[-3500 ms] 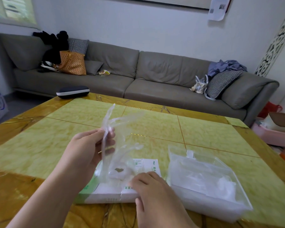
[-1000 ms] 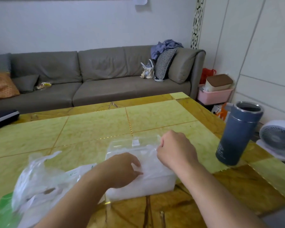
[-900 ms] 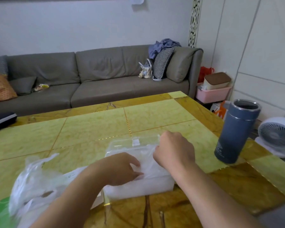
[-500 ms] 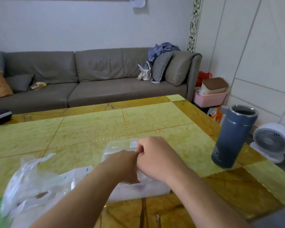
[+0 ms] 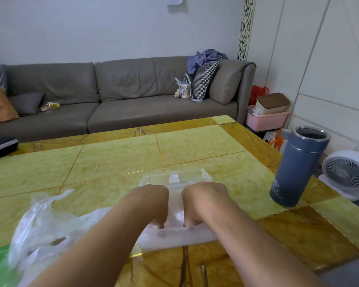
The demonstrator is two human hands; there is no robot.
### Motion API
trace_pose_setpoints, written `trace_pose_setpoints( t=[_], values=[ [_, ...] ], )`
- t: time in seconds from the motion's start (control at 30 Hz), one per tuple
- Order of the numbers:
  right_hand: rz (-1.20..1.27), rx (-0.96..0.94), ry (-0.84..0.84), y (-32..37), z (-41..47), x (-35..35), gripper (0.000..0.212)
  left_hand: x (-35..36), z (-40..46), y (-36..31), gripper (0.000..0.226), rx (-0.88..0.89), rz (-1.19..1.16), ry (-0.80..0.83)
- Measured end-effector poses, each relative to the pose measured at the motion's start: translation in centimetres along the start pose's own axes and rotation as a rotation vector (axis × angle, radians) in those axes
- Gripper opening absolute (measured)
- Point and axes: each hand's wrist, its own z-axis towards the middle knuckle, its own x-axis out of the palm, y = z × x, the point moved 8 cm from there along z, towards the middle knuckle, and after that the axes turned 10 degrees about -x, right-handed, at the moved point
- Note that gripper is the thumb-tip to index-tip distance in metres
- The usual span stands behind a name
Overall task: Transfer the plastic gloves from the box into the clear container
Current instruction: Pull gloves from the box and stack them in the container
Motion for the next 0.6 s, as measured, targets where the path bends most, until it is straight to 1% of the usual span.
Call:
trace_pose_setpoints(
  t=[0.07,0.1,0.13,0.17,0.2,0.23,0.27,0.33,0.4,0.47,0.53,0.6],
  values=[
    [0.003,0.002,0.077,0.0,0.8,0.7,0.033,0.4,0.0,-0.5,0.053,0.002,0.001,0.029],
    [0.005,-0.002,0.115,0.1,1.3,1.1,0.033,0.8,0.2,-0.8,0.058,0.005,0.004,0.039],
    [0.004,-0.009,0.149,0.2,1.6,1.4,0.033,1.1,0.3,-1.1,0.068,0.008,0.011,0.051],
    [0.0,-0.019,0.172,0.4,1.9,1.7,0.037,1.5,0.4,-1.3,0.081,0.011,0.02,0.061],
    [-0.003,-0.026,0.182,0.4,2.0,1.9,0.046,1.8,0.6,-1.4,0.091,0.019,0.023,0.077],
    [-0.002,-0.028,0.188,0.3,2.0,2.1,0.055,2.1,0.8,-1.4,0.096,0.03,0.011,0.097],
    [0.012,-0.03,0.185,0.2,2.0,2.2,0.06,2.4,1.0,-1.2,0.096,0.04,-0.015,0.114],
    [0.045,-0.024,0.156,-0.1,1.9,2.2,0.066,2.3,1.0,-0.7,0.086,0.054,-0.06,0.12],
    [0.064,-0.026,0.143,-0.2,1.8,2.4,0.069,1.9,0.6,-0.4,0.066,0.07,-0.082,0.122],
    [0.072,-0.031,0.126,-0.2,1.7,2.3,0.068,1.2,-0.4,0.0,0.052,0.085,-0.102,0.093],
    [0.07,-0.043,0.123,-0.1,1.6,2.2,0.061,0.6,-1.4,0.6,0.042,0.091,-0.155,0.019],
    [0.063,-0.043,0.13,-0.1,1.7,2.2,0.05,-0.2,-3.0,1.6,0.038,0.072,-0.224,-0.121]
  ],
)
